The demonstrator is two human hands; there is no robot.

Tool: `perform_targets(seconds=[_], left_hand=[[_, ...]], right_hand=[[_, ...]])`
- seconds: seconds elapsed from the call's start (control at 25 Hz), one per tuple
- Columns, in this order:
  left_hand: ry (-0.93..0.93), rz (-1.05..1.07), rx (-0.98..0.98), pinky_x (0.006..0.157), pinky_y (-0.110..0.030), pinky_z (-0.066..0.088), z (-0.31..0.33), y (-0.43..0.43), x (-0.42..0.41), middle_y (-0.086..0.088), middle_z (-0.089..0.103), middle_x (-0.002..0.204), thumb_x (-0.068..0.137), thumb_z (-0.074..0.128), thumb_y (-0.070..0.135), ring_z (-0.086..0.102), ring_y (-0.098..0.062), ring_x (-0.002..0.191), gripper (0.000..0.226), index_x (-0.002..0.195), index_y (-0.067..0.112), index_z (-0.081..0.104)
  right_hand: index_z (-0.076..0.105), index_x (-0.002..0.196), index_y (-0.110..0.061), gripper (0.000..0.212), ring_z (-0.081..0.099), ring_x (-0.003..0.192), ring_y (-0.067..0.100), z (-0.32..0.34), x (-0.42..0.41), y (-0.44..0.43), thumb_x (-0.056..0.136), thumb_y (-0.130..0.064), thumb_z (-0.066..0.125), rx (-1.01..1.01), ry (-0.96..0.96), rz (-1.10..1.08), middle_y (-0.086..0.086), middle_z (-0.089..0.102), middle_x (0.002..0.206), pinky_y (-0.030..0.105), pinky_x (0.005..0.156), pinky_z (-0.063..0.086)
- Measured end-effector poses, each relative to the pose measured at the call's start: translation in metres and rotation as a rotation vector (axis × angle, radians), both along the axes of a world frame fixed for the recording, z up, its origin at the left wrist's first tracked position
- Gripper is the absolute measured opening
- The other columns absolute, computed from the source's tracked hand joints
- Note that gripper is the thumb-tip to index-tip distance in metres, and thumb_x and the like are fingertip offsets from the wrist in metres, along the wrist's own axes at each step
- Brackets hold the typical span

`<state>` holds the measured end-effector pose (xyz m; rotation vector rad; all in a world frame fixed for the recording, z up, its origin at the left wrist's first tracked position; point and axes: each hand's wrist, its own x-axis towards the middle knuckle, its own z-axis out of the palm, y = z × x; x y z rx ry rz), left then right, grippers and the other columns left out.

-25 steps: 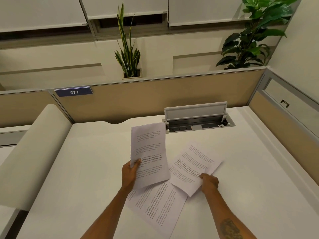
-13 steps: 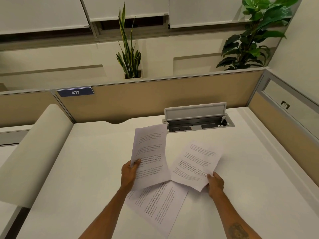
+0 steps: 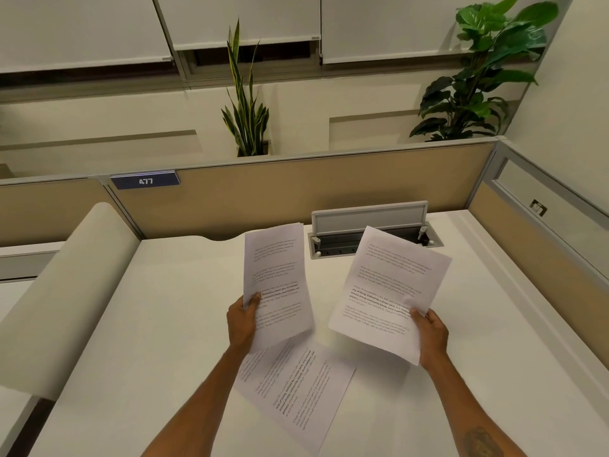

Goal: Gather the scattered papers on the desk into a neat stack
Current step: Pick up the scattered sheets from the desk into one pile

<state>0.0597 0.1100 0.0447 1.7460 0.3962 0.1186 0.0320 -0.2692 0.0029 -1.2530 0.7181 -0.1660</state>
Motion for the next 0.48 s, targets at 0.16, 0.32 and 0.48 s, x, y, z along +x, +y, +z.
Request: perform_targets(seconds=[0.16,0.32,0.48], left_hand=[[-0.003,0.019,-0.029,0.082,-0.050,0.061,-0.001,0.003,0.002,-0.021,0.073,0.108,0.102,0.057,0.019,0.071,-0.037,0.085,0.031,0.114,-0.008,0.066],[0.092,-0.122,-0.214,0.084,-0.048,0.063,0.000,-0.021,0.002,-0.022,0.076,0.107,0.097,0.065,0.016,0.074,-0.031,0.087,0.026,0.112,-0.004,0.070],[0.189,-0.288,-0.249,0.072,-0.037,0.065,0.002,-0.051,-0.005,-0.025,0.076,0.110,0.095,0.066,0.017,0.079,-0.031,0.085,0.020,0.106,0.002,0.073]], right_hand=[[0.069,0.115,-0.002,0.029,0.067,0.094,0.032,0.005,0.004,-0.002,0.091,-0.018,0.072,-0.021,-0.046,0.105,0.019,0.072,0.115,0.037,0.078,0.056],[0.070,0.116,-0.003,0.030,0.070,0.097,0.034,0.013,0.012,0.026,0.090,-0.016,0.073,-0.008,-0.077,0.256,0.017,0.075,0.114,0.043,0.088,0.058],[0.068,0.118,-0.008,0.032,0.074,0.098,0.037,0.022,0.018,0.057,0.088,-0.017,0.075,0.003,-0.107,0.400,0.015,0.076,0.114,0.049,0.088,0.061]])
